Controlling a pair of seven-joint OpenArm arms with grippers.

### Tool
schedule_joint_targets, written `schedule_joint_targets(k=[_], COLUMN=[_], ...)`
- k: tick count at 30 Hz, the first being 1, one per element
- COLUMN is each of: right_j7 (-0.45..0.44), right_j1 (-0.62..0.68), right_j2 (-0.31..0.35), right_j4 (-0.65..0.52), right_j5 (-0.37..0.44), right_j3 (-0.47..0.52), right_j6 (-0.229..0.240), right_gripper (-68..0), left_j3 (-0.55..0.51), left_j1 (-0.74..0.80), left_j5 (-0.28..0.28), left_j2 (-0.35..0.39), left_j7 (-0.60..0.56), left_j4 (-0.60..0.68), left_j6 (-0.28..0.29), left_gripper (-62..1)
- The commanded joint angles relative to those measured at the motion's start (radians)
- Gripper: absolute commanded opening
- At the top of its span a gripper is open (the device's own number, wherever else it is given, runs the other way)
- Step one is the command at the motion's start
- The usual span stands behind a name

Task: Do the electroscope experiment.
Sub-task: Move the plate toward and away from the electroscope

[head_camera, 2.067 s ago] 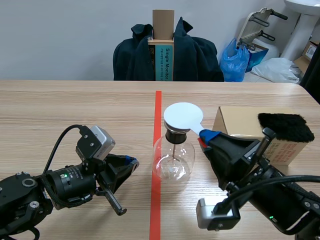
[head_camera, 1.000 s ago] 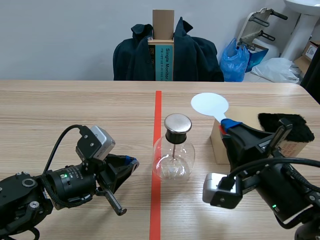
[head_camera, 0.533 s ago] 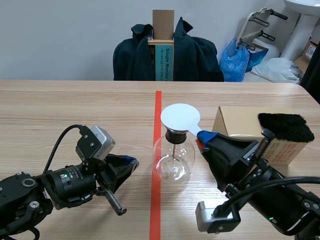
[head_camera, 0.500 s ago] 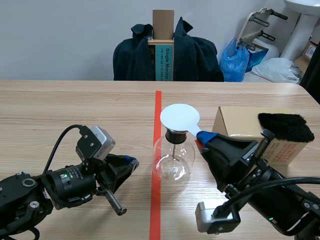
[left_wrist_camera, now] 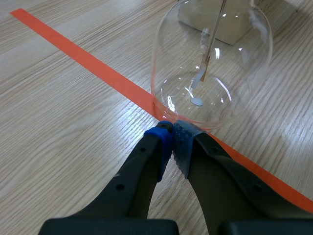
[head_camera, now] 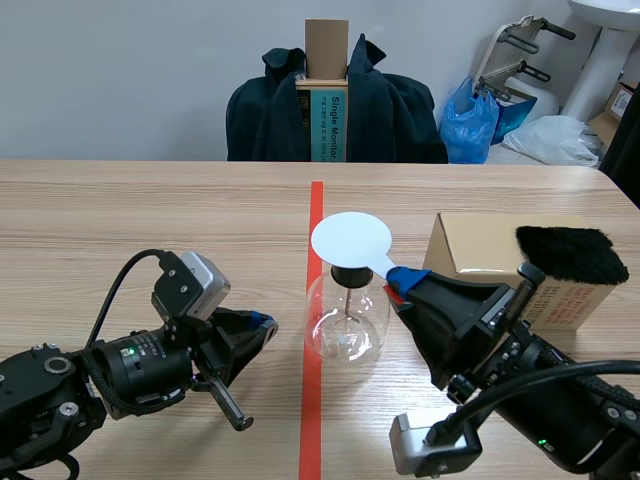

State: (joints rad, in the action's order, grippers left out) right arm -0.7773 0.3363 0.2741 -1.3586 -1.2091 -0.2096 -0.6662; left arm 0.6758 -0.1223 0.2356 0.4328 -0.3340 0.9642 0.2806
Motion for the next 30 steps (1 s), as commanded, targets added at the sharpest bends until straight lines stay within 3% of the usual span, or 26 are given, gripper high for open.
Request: schedule_joint_targets(k=[1,8,15,22,25,30], right_j7=[0.004,0.048,0.26,0.454,0.535,0.607], right_j1=[-0.004,-0.004,-0.003,0.013,0.013,0.011], right_j2=[0.005,0.006,0.017,0.079,0.083,0.08], right_j4=[-0.021,-0.021,-0.021,-0.021,-0.015,0.023], right_j5=[0.008,0.009,0.079,0.098,0.099,0.099], right_j3=[0.008,0.008,0.014,0.021,0.02,-0.005], right_j6=[-0.008,-0.008,-0.008,-0.006,0.016,0.016], right_gripper=[-66.7,-66.7,-66.7,-66.7,-66.7,-66.7], left_j3=[-0.006,-0.006,-0.006,-0.006,-0.006,-0.006], left_j1=[-0.008,-0.008,-0.008,-0.008,-0.008,-0.008], left_j5=[0.007,0.007,0.007,0.007,0.007,0.007], left_j2=[0.0,0.0,0.0,0.0,0.0,0.0], left_j7=[-0.014,-0.014,-0.014,-0.014,-0.014,-0.014], left_j4=[0.018,0.018,0.018,0.018,0.018,0.018], left_j6=[-0.002,-0.002,-0.002,-0.002,-0.002,-0.002], left_gripper=[-58.7,-58.7,-58.7,-58.7,-58.5,-58.5])
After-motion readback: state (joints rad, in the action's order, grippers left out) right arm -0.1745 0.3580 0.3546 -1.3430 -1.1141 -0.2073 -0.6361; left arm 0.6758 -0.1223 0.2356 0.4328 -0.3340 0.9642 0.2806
